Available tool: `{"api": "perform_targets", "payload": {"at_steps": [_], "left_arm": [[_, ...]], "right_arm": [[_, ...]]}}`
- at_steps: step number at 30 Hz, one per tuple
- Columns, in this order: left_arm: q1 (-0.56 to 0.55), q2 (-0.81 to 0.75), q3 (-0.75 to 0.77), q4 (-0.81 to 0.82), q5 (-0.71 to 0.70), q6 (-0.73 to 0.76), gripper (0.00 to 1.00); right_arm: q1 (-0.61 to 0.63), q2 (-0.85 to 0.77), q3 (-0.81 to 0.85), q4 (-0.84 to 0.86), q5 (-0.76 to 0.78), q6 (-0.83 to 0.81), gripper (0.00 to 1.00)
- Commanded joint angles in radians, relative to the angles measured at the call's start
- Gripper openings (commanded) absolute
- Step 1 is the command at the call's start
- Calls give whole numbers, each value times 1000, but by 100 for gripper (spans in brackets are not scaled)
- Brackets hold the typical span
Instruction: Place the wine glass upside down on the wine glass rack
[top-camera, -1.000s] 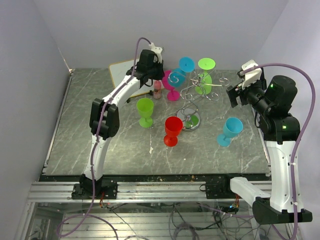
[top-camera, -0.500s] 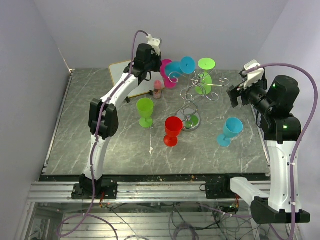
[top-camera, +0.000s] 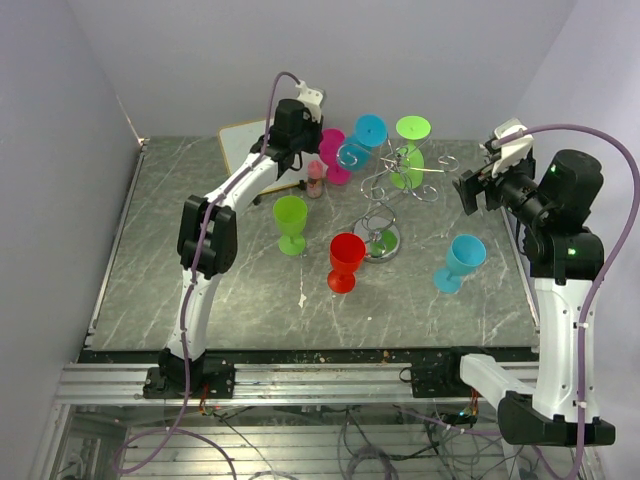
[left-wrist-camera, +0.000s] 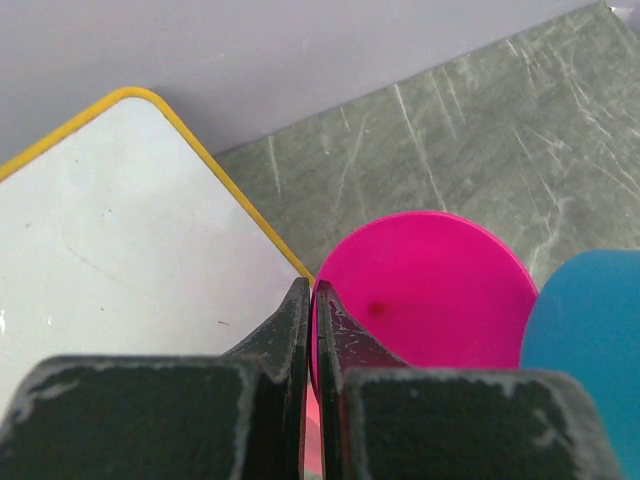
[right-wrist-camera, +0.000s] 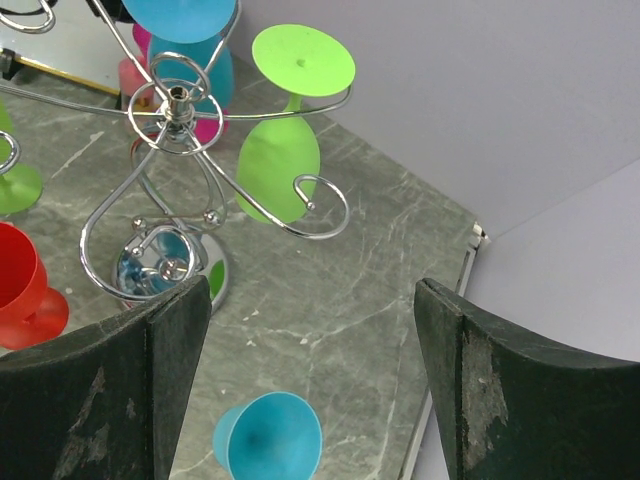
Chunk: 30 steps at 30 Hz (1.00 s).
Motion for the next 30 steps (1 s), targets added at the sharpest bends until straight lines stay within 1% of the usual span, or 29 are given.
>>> {"api": "perform_targets", "payload": {"at_steps": [1, 8, 13, 16, 22, 30], "left_arm": [[5, -34, -20, 101, 52, -10, 7], [6, -9, -18, 136, 59, -4, 7], [6, 14, 1, 152, 22, -4, 7], [5, 20, 13, 155, -5, 39, 7], [5, 5, -47, 211, 10, 151, 7], [5, -9, -96, 236, 45, 172, 7]], "right_arm": [[-17, 0, 22, 9, -39, 22, 82], [-34, -4, 9, 18, -63, 32, 83], [-43, -4, 6, 21, -77, 36, 83], [-47, -4, 6, 22, -83, 37, 84], [-59, -3, 1, 27, -96, 41, 84], [-80, 5, 13, 30, -129, 54, 85]]}}
